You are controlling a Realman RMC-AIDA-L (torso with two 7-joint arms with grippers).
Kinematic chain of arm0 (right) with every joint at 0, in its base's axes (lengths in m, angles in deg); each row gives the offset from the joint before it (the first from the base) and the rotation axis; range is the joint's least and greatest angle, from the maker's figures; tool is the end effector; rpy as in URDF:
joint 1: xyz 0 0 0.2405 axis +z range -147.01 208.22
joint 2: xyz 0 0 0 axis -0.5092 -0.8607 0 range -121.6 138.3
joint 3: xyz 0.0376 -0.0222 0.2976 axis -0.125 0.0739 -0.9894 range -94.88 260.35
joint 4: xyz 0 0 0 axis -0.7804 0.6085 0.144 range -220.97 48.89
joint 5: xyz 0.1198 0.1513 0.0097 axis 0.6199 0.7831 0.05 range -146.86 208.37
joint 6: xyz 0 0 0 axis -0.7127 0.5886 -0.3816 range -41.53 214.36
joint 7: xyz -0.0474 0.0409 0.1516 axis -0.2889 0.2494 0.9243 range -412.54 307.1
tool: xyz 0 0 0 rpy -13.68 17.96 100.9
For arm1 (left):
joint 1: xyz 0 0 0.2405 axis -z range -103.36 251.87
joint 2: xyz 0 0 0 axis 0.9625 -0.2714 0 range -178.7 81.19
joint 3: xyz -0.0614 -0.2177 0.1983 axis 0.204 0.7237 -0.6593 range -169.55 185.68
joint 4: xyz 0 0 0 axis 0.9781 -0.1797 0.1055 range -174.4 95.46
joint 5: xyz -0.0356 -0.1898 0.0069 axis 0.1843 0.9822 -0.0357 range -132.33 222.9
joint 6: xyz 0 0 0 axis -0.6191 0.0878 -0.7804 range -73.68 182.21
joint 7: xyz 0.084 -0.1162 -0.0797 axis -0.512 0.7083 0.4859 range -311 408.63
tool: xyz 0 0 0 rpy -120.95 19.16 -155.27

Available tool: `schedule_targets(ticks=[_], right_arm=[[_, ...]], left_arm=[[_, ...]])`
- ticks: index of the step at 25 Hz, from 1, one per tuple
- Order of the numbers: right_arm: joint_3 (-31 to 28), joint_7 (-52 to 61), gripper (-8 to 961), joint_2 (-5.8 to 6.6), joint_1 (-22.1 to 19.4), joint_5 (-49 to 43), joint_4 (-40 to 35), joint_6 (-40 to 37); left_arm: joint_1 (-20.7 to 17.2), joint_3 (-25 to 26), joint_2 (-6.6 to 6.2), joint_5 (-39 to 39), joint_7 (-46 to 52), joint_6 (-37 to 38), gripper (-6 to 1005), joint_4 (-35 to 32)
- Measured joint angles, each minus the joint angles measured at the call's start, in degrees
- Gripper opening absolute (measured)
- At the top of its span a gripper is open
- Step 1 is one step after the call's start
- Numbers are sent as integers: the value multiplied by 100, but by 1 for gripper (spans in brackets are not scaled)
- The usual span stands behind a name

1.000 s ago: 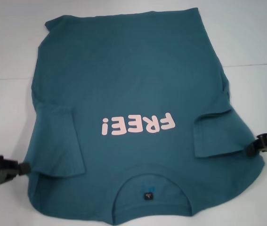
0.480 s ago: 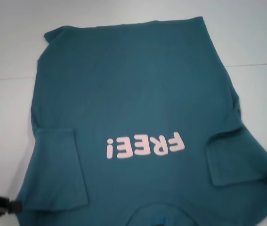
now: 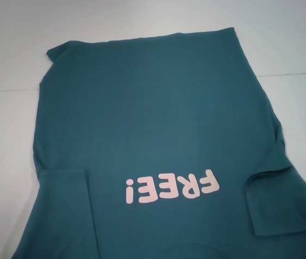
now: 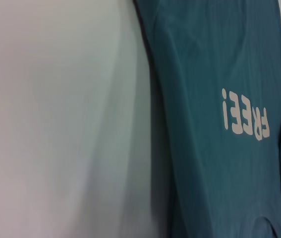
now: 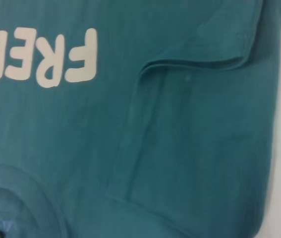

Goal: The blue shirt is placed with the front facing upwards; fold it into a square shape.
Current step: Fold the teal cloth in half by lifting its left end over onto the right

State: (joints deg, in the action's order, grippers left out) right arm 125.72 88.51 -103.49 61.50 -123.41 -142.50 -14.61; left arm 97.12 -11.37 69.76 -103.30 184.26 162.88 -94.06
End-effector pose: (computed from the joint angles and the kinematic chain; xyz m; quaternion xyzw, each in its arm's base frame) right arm 0.3590 0.3182 0.0433 -0.7689 0.6175 -0.1141 0.1203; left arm -0.3664 0.2512 0.0140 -0.6980 -0.7072 -0.1024 0.0464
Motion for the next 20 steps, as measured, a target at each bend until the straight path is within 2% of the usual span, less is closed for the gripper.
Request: schedule_targets(ticks=[5, 9, 15, 20], right_arm=[[-149, -132, 61, -72, 35, 186, 16, 1], [-436, -175, 61, -56, 112, 650, 81, 151], [-861, -50, 61, -5, 289, 1055, 345, 945], [-927, 127, 60, 2, 519, 1091, 585, 1732]], left_arm=[[200, 59, -43, 137, 9, -76, 33, 106], [602, 65, -132, 289, 130, -337, 33, 417], [1317, 71, -335, 346, 540, -1262, 35, 1149], [1777, 39, -445, 354, 837, -1899, 36, 1356]])
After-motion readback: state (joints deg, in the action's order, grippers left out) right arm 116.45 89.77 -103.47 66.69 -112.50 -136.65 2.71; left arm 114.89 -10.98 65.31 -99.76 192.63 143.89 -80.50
